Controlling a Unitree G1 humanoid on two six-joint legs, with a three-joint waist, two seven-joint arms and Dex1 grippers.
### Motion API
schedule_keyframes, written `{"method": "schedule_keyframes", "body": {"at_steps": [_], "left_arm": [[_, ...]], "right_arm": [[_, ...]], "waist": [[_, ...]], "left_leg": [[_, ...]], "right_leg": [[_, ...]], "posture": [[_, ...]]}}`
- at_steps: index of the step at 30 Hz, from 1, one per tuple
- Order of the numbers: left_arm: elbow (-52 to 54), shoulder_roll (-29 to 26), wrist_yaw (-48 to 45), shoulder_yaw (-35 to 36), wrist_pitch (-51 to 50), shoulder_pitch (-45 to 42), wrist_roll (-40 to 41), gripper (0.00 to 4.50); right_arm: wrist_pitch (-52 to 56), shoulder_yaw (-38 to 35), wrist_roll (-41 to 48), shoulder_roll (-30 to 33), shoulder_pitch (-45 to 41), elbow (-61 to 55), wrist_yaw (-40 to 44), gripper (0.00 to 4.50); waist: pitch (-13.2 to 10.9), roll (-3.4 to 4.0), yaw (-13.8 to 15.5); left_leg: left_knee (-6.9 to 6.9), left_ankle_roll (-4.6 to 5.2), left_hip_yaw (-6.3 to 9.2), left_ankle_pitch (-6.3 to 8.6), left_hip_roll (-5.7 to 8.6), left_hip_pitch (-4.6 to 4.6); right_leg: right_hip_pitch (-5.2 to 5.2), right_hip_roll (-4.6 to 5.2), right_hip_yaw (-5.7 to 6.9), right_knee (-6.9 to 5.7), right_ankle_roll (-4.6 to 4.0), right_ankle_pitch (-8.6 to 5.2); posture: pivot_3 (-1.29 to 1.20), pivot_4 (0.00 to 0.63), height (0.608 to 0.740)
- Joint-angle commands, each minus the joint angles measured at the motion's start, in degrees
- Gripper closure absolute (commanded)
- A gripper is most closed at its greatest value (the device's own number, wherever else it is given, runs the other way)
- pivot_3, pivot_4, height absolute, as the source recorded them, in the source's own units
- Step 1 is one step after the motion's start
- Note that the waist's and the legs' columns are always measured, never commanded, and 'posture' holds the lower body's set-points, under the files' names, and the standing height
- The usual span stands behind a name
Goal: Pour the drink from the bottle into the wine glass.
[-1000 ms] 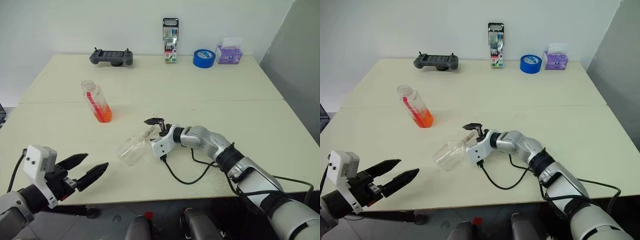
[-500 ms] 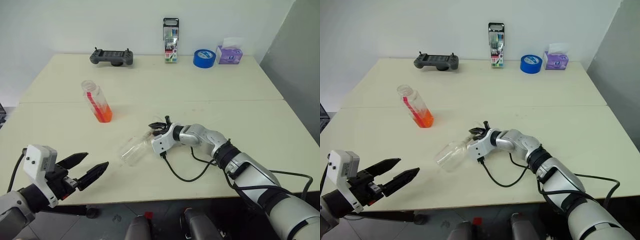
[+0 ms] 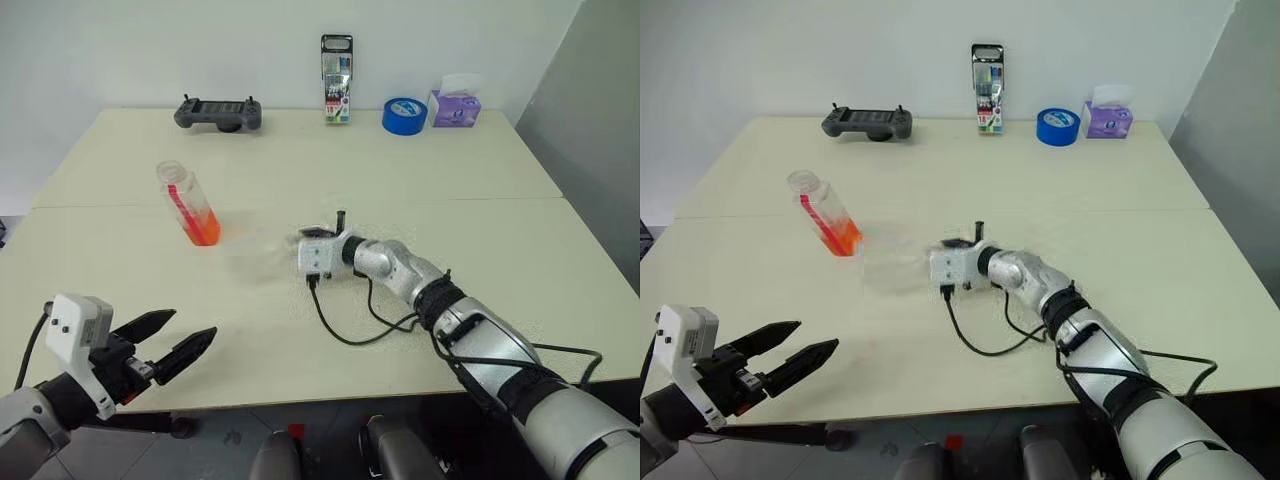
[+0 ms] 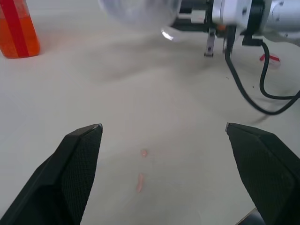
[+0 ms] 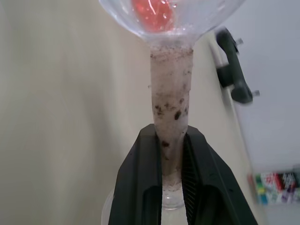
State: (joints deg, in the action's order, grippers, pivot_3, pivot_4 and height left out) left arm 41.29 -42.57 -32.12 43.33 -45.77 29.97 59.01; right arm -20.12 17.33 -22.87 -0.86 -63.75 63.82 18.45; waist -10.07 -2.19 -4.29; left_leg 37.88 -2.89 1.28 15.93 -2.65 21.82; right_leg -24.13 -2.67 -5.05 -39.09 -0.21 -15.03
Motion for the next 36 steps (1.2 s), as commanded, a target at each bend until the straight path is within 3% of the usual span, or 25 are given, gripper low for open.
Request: {"method": "schedule_keyframes", "body": {"at_steps": [1,7,18,22,28,33,36], "left_arm": [[1.4,-0.2,-0.5,2.4,1.2,0.3,0.9,0.00],[1.3,-0.3,-0.4,2.0,1.4,-0.3,0.7,0.00],[2.0,0.8,0.6,0.8,2.0,-0.6,0.2,0.00],[2.0,1.0,1.0,0.1,2.2,-1.1,-0.2,0.00],[1.5,1.2,1.3,-0.9,2.7,-1.8,-0.9,0.00],[1.1,1.2,1.4,-1.3,2.9,-2.3,-1.4,0.00],[1.0,1.2,1.3,-1.5,3.1,-2.6,-1.7,0.00]], "right_arm": [[10.8,-18.5,21.2,-5.4,-7.6,3.6,2.9,4.26],[19.3,-28.7,29.5,-9.2,-7.3,9.7,-1.6,4.26],[18.1,-16.9,18.1,-8.6,4.6,8.8,-6.3,4.26],[18.3,-11.5,14.8,-6.9,10.1,2.8,-3.8,4.26],[30.3,-7.5,14.3,-4.8,19.0,-11.0,-0.3,4.26],[36.6,-7.6,15.8,-4.2,21.5,-18.3,0.3,4.26],[31.8,-11.0,19.4,-6.0,19.8,-16.7,-0.8,4.26]], "waist": [[0.0,0.05,-0.4],[-0.2,0.28,-0.4],[0.0,0.44,-0.4],[0.2,0.36,-0.4],[0.3,0.31,-0.4],[0.7,0.37,-0.3],[0.7,0.37,-0.4]], "left_leg": [[-0.01,0.01,0.04,0.00,-0.02,0.01],[-0.08,0.03,0.29,0.02,-0.04,0.04],[-0.03,0.02,0.38,0.02,-0.02,0.04],[0.01,0.02,0.45,0.01,0.01,-0.08],[-0.11,0.02,0.54,0.02,0.00,-0.62],[-0.43,0.01,0.63,0.03,-0.01,-0.96],[-0.69,0.01,0.66,0.02,0.01,-1.03]], "right_leg": [[0.00,-0.01,0.06,0.01,-0.01,0.00],[0.08,-0.03,0.44,0.02,-0.23,-0.11],[0.11,-0.03,0.52,-0.01,-0.22,-0.13],[0.33,0.00,0.59,0.05,-0.16,-0.18],[0.86,0.03,0.69,0.09,-0.12,-0.44],[1.03,0.03,0.81,0.06,-0.28,-0.60],[1.02,0.02,0.84,0.07,-0.32,-0.62]], "posture": [[0.00,0.150,0.740],[0.00,0.150,0.740],[0.00,0.150,0.740],[0.00,0.150,0.740],[0.00,0.150,0.740],[0.00,0.150,0.740],[0.00,0.150,0.740]]}}
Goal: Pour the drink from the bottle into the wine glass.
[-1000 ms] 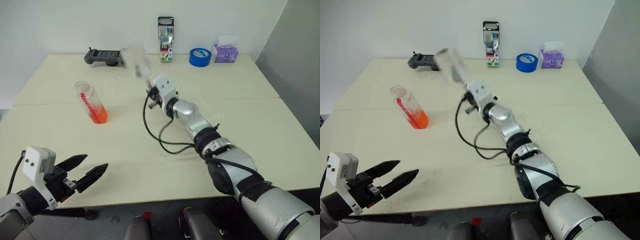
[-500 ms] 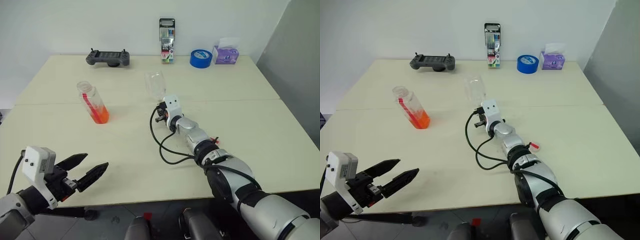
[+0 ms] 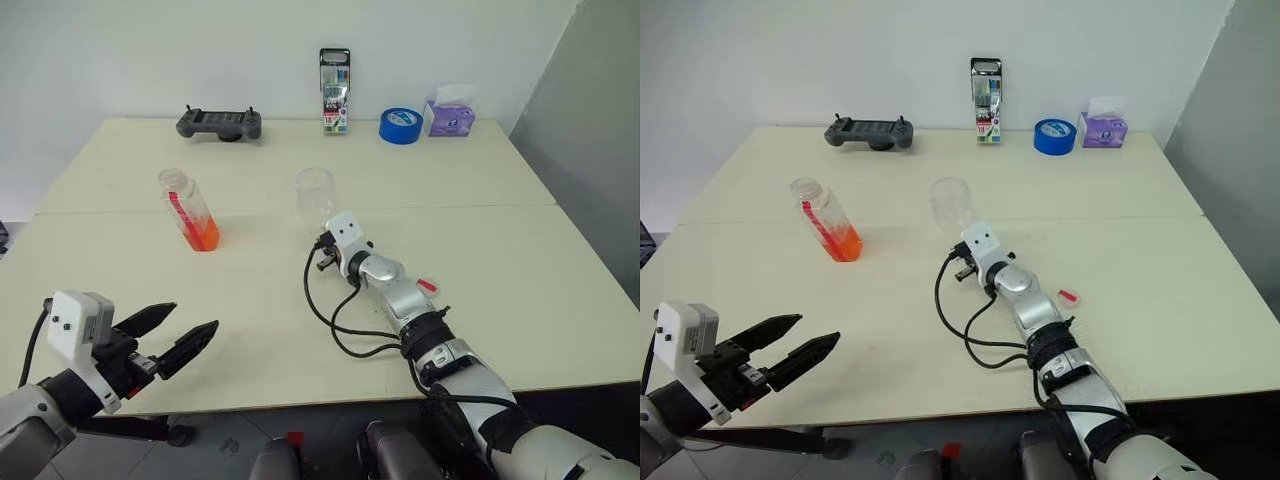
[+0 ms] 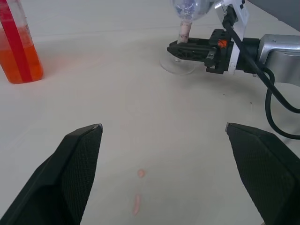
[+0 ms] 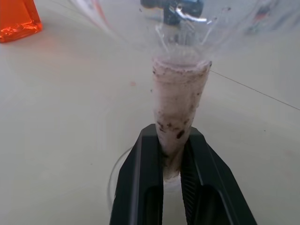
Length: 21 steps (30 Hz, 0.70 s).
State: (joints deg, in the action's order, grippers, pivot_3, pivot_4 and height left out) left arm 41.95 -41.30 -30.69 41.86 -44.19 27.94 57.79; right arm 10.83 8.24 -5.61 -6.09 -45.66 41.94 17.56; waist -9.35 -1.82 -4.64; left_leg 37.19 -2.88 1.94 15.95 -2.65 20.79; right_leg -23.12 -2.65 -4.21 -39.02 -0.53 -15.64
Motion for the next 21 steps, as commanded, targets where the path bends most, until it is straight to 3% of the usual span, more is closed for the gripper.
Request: {"method": "schedule_keyframes", "body": {"at_steps": [1,4,10,21], "left_arm": [[0.3,-0.1,-0.1,-0.1,1.5,-0.8,-0.6,0.00],[-0.3,-0.6,-0.4,-0.3,1.5,-1.6,-0.8,0.00],[-0.7,-2.0,-1.1,0.8,1.1,-2.2,-0.5,0.00],[0.3,-1.9,-1.3,2.9,1.6,-0.5,-0.1,0.00]], "right_arm": [[-2.8,-3.4,3.8,-1.9,0.5,6.4,0.2,4.26],[-15.5,-6.1,6.6,-4.2,-4.4,12.1,1.1,4.26],[-29.3,-7.5,6.4,-7.3,-13.7,25.2,-3.8,4.26],[-29.5,-3.8,2.1,-9.3,-12.9,31.8,-6.4,4.26]], "waist": [[0.0,0.00,0.0],[-0.1,0.05,-0.3],[-0.7,-0.11,-0.4],[-0.8,-0.07,-0.3]], "left_leg": [[-0.05,0.00,0.01,0.00,0.00,-0.02],[-0.12,0.00,0.01,0.00,-0.04,-0.03],[-0.12,0.00,0.01,-0.01,-0.05,0.08],[-0.34,-0.12,0.09,0.07,-0.09,0.42]], "right_leg": [[-0.01,0.00,0.01,0.00,-0.03,-0.01],[-0.04,-0.06,0.01,-0.01,-0.03,-0.01],[-0.17,-0.08,0.00,-0.06,-0.04,0.03],[-0.50,-0.04,0.09,0.00,-0.34,0.00]], "posture": [[0.00,0.150,0.740],[0.00,0.150,0.740],[0.00,0.150,0.740],[0.00,0.150,0.740]]}}
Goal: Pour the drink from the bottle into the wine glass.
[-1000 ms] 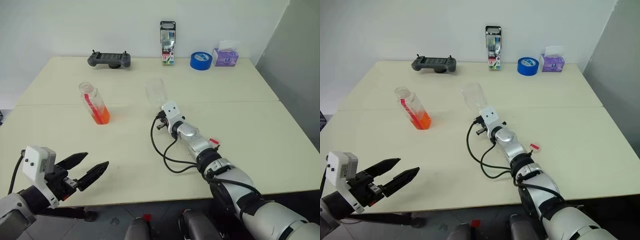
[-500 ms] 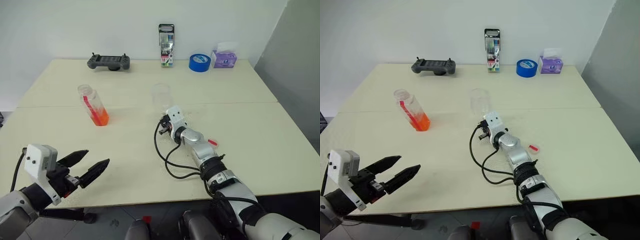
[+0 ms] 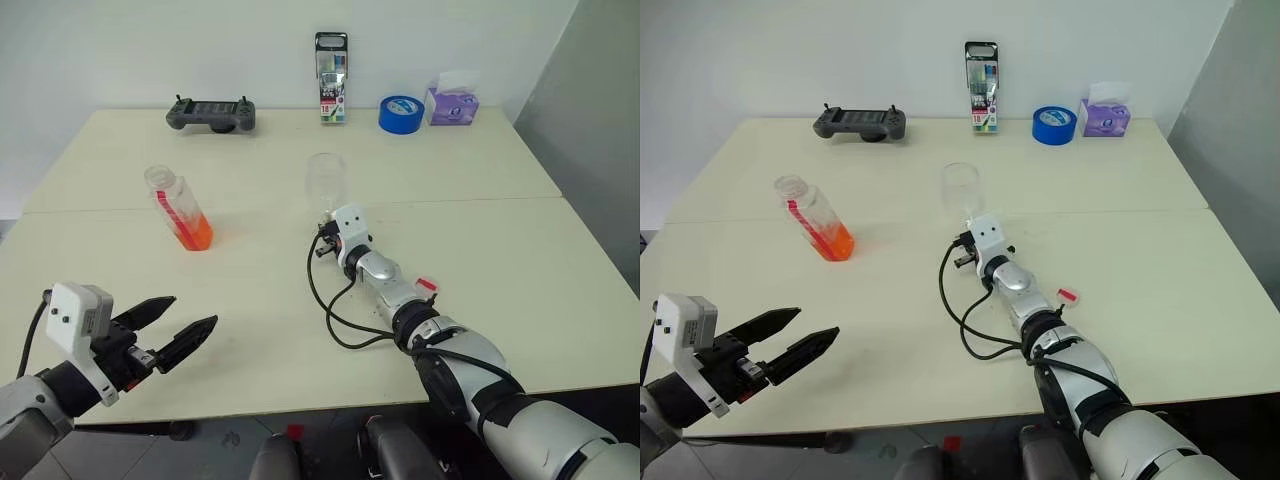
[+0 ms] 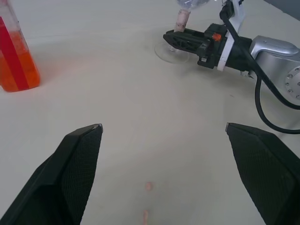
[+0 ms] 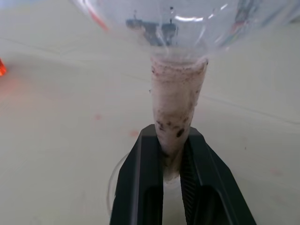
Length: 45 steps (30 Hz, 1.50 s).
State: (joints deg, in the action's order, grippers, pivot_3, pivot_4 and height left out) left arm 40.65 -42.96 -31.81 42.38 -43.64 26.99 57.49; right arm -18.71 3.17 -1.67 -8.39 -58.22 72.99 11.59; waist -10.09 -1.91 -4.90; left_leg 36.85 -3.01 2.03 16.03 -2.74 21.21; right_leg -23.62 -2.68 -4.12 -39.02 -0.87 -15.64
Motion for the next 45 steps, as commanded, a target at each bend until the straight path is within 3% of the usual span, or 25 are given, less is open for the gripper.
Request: {"method": "schedule_keyframes", "body": {"at_steps": [1,2,12,13,17,21,27,33,38,45], "left_arm": [[1.6,-0.2,-0.1,2.4,1.1,0.4,0.2,0.00],[1.6,-0.1,-0.2,2.4,1.2,0.5,0.1,0.00],[0.4,-0.4,-0.4,0.3,1.6,-1.1,-0.8,0.00],[0.1,-0.3,-0.4,-0.1,1.6,-1.5,-1.1,0.00],[-1.9,1.1,0.1,-2.4,2.6,-3.6,-3.0,0.00],[-4.7,4.6,1.9,-7.3,5.9,-6.4,-8.2,0.00],[-8.6,10.0,6.7,-12.0,12.4,-11.9,-17.0,0.00],[-15.2,12.5,12.8,-13.1,18.6,-20.5,-25.7,0.00],[-22.2,13.8,15.1,-15.9,23.4,-27.8,-31.6,0.00],[-31.2,15.6,13.3,-20.4,27.1,-35.5,-34.0,0.00]], "right_arm": [[-0.1,1.7,-2.2,-6.8,0.2,0.7,-0.1,4.26],[-0.2,1.9,-2.5,-6.7,0.5,0.7,0.0,3.55],[-0.9,1.5,-2.6,-4.8,2.0,-0.3,1.9,0.15],[-0.9,1.6,-2.7,-4.3,2.4,-0.9,1.9,0.04],[-0.3,3.3,-3.8,0.1,6.3,-7.7,4.1,0.04],[5.9,4.1,-3.2,5.1,13.8,-25.1,8.8,0.04],[31.5,5.6,6.4,15.4,28.9,-69.9,22.4,0.04],[56.6,0.7,23.3,27.0,30.4,-97.4,29.5,0.04],[69.0,-4.3,41.4,35.5,29.1,-106.7,36.4,0.04],[68.3,-3.3,44.4,36.5,28.7,-108.5,33.5,0.04]], "waist": [[0.0,0.04,0.0],[0.0,0.04,0.0],[0.0,0.07,0.0],[0.0,0.07,0.0],[0.0,0.06,0.1],[0.0,0.06,0.2],[-0.1,0.20,1.9],[-0.1,0.22,2.0],[-0.1,0.21,2.4],[-0.1,0.16,2.6]], "left_leg": [[0.00,0.00,0.01,0.00,0.00,-0.01],[0.01,0.00,0.02,0.00,0.00,-0.02],[0.08,-0.01,0.02,-0.01,0.01,-0.04],[0.08,-0.01,0.02,-0.01,0.01,-0.04],[0.05,-0.01,0.05,-0.01,0.02,-0.03],[0.06,-0.02,0.11,-0.01,0.02,-0.03],[0.11,-0.04,0.22,-0.02,0.02,0.15],[0.15,-0.06,0.28,-0.03,0.06,0.10],[0.17,-0.05,0.32,-0.03,0.12,0.13],[0.19,-0.04,0.27,-0.03,0.12,0.19]], "right_leg": [[0.00,0.00,0.00,-0.01,-0.01,0.00],[0.01,0.00,0.01,-0.01,-0.03,-0.02],[0.05,-0.01,0.01,-0.02,0.01,-0.09],[0.05,-0.01,0.01,-0.02,0.01,-0.08],[0.07,-0.01,0.03,0.00,-0.02,-0.07],[0.10,0.00,0.06,-0.02,0.02,-0.08],[0.06,0.22,0.13,-0.03,0.11,-0.13],[0.09,0.07,0.18,-0.05,0.39,-0.27],[0.13,0.04,0.25,-0.01,0.40,-0.27],[0.11,0.02,0.22,0.02,0.44,-0.24]], "posture": [[0.00,0.150,0.740],[0.00,0.150,0.740],[0.00,0.150,0.740],[0.00,0.150,0.740],[0.00,0.150,0.740],[0.00,0.150,0.740],[0.00,0.150,0.740],[0.00,0.150,0.740],[0.00,0.150,0.740],[0.00,0.150,0.740]]}}
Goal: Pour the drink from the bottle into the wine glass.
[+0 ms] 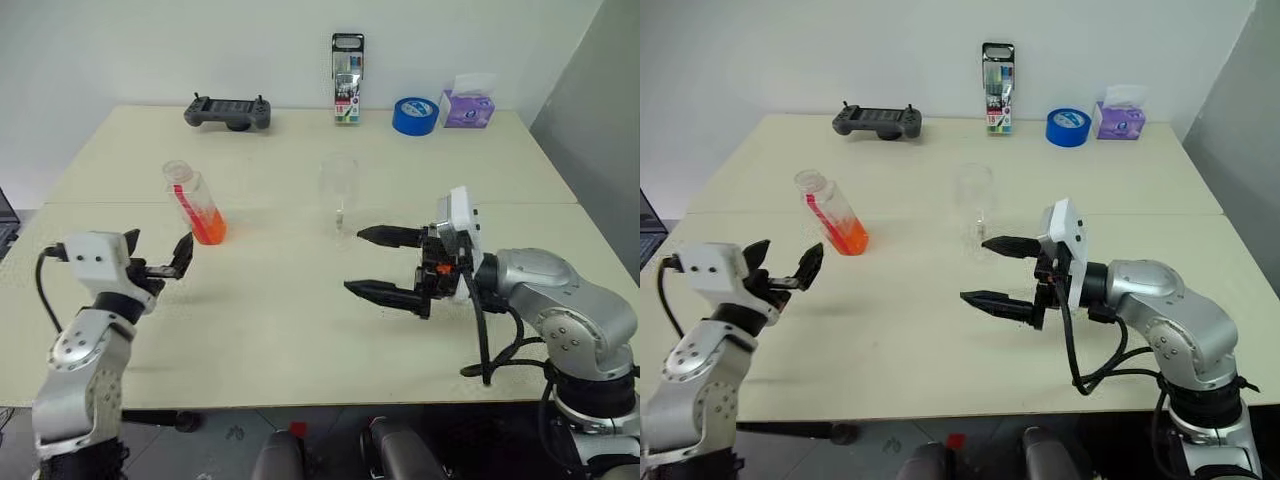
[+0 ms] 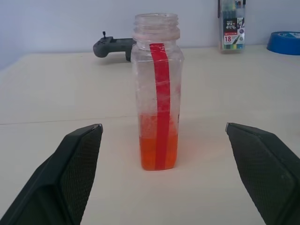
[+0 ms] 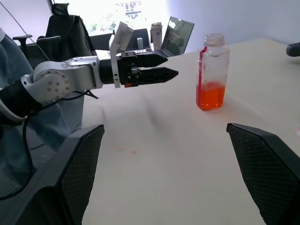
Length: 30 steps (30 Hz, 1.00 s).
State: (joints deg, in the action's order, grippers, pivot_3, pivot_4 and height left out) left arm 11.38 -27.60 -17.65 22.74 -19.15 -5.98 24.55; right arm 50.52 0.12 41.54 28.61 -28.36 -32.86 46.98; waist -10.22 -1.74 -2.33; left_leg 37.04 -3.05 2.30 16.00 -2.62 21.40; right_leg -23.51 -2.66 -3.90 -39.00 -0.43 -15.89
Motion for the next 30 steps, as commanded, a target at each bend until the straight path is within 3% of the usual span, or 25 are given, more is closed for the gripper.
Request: {"method": "schedule_keyframes", "body": {"at_steps": [1,10,25,30], "left_arm": [[-3.0,0.3,-1.1,-1.1,3.0,-3.2,-1.3,0.00],[-16.4,1.1,-1.9,-3.1,9.8,-12.5,-4.7,0.00],[-47.8,0.4,-7.8,-5.8,23.4,-28.9,-9.1,0.00],[-52.1,-0.2,-8.5,-5.6,25.5,-30.4,-9.6,1.22]], "right_arm": [[-1.0,0.1,1.2,-0.7,-1.2,-3.2,-2.8,0.04],[-1.2,-0.1,1.5,-0.8,0.2,-4.3,-7.5,0.04],[0.8,-0.2,4.6,-1.7,-2.2,-5.3,-15.4,0.04],[0.8,-0.3,4.7,-1.5,-1.9,-5.5,-16.6,0.00]], "waist": [[0.0,0.00,0.0],[0.0,-0.02,0.5],[0.0,-0.04,0.5],[0.0,-0.04,0.5]], "left_leg": [[0.00,0.00,0.00,0.00,0.00,0.00],[0.03,-0.01,0.06,0.00,0.01,0.12],[0.10,-0.01,0.14,-0.01,0.01,0.29],[0.10,-0.01,0.17,-0.01,0.01,0.43]], "right_leg": [[0.00,0.00,0.00,-0.01,0.00,0.00],[-0.05,0.00,0.08,0.01,0.06,0.04],[-0.14,0.00,0.19,-0.01,0.11,0.15],[-0.28,0.00,0.22,-0.04,-0.08,0.29]], "posture": [[0.00,0.150,0.740],[0.00,0.150,0.740],[0.00,0.150,0.740],[0.00,0.150,0.740]]}}
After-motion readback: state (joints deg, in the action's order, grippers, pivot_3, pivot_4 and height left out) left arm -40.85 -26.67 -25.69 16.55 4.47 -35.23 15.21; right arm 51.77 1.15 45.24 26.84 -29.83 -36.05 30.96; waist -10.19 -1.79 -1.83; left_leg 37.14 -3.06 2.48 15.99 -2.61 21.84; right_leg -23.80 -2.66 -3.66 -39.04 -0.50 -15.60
